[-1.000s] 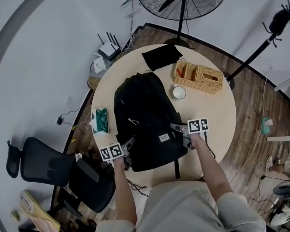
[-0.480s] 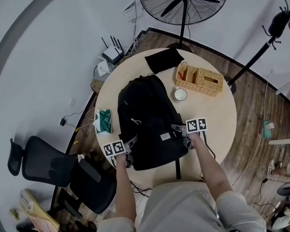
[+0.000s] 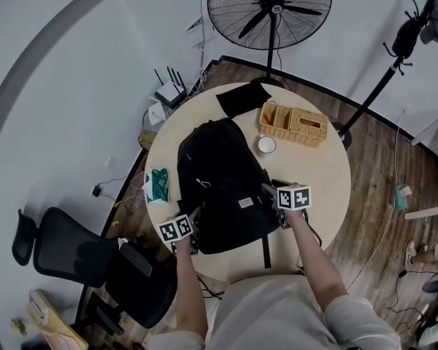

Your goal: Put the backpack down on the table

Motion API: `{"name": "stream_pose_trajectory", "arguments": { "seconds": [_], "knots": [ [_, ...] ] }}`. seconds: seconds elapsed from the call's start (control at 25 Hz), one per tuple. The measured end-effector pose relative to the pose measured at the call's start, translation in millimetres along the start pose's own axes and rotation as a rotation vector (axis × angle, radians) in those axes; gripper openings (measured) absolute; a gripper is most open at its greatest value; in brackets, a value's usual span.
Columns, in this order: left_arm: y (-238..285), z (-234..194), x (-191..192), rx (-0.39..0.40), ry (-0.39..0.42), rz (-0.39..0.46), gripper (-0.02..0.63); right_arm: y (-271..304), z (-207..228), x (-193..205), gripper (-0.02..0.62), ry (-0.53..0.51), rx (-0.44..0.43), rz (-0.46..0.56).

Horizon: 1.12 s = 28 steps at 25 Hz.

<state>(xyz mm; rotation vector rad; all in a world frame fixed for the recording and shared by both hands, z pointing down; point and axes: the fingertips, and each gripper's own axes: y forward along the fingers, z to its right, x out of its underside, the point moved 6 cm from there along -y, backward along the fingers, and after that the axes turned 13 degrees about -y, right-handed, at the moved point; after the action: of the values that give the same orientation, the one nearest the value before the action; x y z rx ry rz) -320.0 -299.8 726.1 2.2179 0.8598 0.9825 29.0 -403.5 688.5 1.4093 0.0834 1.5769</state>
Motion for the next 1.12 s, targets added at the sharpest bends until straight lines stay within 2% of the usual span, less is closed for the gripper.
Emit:
{"name": "stream_pose_trajectory", "arguments": {
  "seconds": [0.2, 0.36, 0.56, 0.88, 1.12],
  "knots": [
    [-29, 5, 10, 0.007, 0.023, 0.070, 0.301, -34, -28, -8, 0.183, -0.072, -0.004, 0.099],
    [-53, 16, 14, 0.052, 0.045, 0.124, 0.301, -53, -57, -7, 0.183, -0.131, -0.027, 0.150],
    [-77, 40, 17, 0.119, 0.109, 0.175, 0.301, -68, -78, -4, 0.183, -0.129, -0.044, 0.195],
    [-99, 72, 28, 0.133, 0.250, 0.204, 0.301, -82, -104, 10, 0.183, -0.177, -0.031, 0.205],
    [-105, 78, 33, 0.143, 0.282, 0.217, 0.301, -90, -116, 15, 0.184, -0.220, -0.015, 0.218]
  ]
}}
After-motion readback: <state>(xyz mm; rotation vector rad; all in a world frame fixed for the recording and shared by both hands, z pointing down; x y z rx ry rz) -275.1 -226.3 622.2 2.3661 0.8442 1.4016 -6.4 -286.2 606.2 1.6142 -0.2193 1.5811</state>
